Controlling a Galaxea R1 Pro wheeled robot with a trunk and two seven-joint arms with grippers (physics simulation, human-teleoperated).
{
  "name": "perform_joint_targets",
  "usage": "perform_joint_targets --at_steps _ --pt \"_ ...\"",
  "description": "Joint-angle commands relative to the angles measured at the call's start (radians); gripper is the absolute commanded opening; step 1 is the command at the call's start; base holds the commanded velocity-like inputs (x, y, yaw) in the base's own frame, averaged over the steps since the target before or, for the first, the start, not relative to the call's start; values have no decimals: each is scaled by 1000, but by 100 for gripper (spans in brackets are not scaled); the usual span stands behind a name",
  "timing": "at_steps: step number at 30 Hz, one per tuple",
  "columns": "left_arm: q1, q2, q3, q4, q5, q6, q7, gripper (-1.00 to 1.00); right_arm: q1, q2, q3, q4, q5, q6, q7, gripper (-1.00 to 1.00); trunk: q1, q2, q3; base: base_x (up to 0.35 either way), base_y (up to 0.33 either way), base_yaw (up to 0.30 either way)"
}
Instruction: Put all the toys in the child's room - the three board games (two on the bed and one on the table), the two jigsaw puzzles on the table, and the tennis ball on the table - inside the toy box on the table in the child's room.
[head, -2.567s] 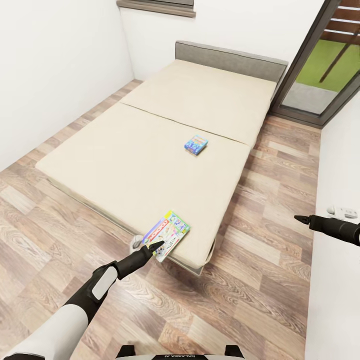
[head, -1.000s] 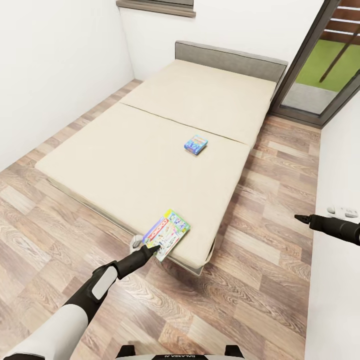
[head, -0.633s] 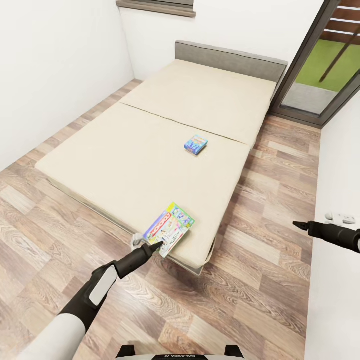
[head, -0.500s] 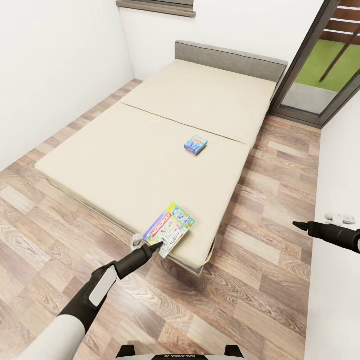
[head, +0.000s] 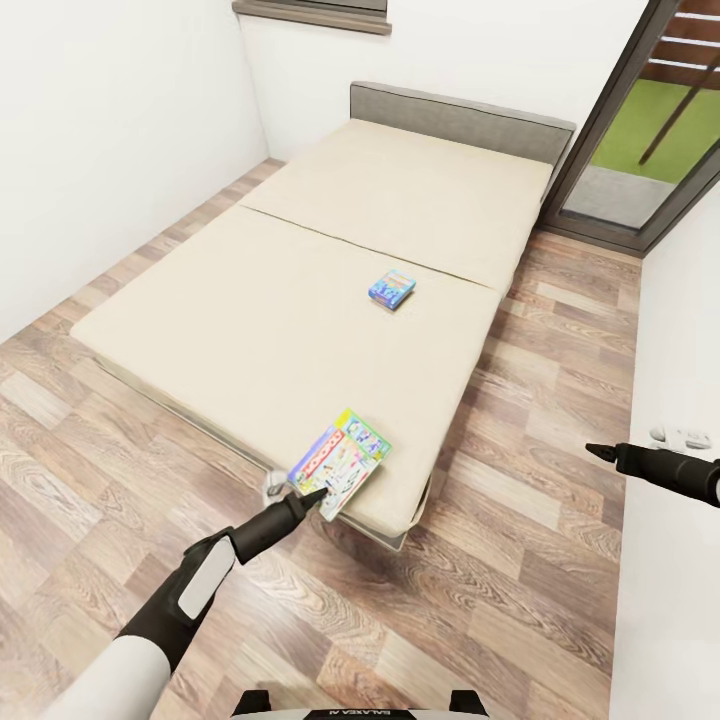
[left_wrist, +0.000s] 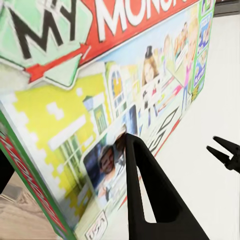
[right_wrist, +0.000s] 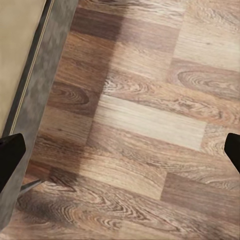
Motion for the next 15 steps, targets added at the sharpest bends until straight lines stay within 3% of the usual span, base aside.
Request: perform_joint_targets --at_steps 1,5,9,14,15 --pt "4 -1 -3 -3 13 9 0 -100 0 0 -2 -1 7 4 9 100 0 0 0 0 0 0" --pt "40 -6 -5 -58 17 25 1 -100 6 0 -2 -20 6 5 25 100 0 0 0 0 0 0" --pt "124 -3 -2 -201 13 86 39 -100 25 3 -1 -48 6 7 62 100 0 0 0 0 0 0" --pt "254 1 22 -442 21 157 200 -100 43 13 4 -89 5 52 86 100 0 0 1 0 0 -41" --pt "288 -2 34 -520 29 183 266 -100 47 17 6 -105 6 89 91 100 0 0 2 0 0 -122"
